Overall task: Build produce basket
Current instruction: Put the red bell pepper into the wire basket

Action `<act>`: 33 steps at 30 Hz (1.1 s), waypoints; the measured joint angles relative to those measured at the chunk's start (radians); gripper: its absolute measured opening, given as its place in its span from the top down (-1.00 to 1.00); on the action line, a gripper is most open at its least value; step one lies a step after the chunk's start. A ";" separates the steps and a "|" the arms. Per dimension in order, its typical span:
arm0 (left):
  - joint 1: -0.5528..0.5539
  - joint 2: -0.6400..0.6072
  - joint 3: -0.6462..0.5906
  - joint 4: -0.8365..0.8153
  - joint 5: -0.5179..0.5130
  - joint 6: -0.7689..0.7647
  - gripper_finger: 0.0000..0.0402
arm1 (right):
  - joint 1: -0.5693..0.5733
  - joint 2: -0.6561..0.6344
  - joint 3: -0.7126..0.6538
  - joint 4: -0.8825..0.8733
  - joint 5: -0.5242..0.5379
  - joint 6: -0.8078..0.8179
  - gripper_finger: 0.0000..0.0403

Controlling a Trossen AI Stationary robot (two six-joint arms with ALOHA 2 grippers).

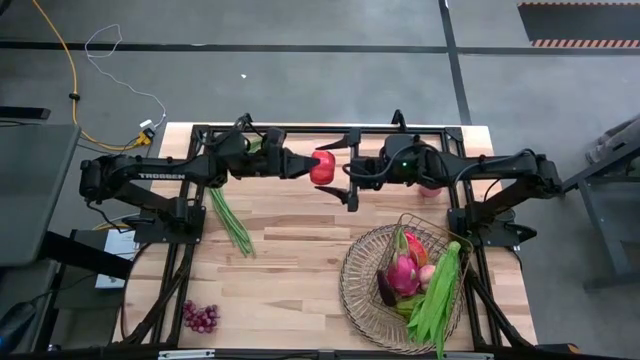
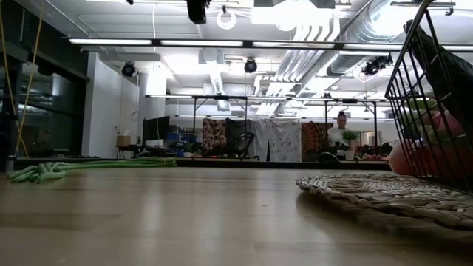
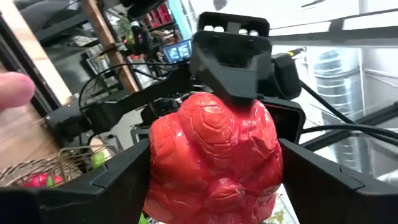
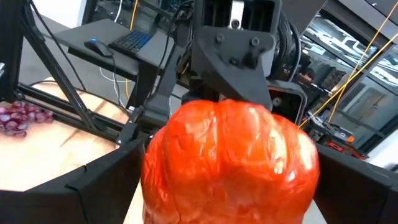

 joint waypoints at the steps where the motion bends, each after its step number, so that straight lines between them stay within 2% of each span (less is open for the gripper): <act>1: 0.000 0.000 0.000 0.001 0.000 0.002 -0.49 | 0.000 0.000 0.000 -0.001 0.000 0.000 -0.98; 8: 0.004 0.000 0.000 0.003 -0.001 0.002 -0.49 | 0.000 0.000 0.000 0.000 0.000 0.000 -0.94; 16: 0.004 0.000 0.000 0.008 -0.005 0.012 -0.50 | 0.000 0.000 0.000 0.000 0.003 -0.001 -0.66; 28: 0.009 0.000 0.000 0.019 -0.007 0.126 -0.72 | 0.000 0.000 0.000 0.000 0.004 -0.006 -0.65; 33: 0.027 -0.003 0.000 0.022 0.025 0.149 -0.82 | 0.000 0.000 0.000 -0.002 0.004 0.000 -0.64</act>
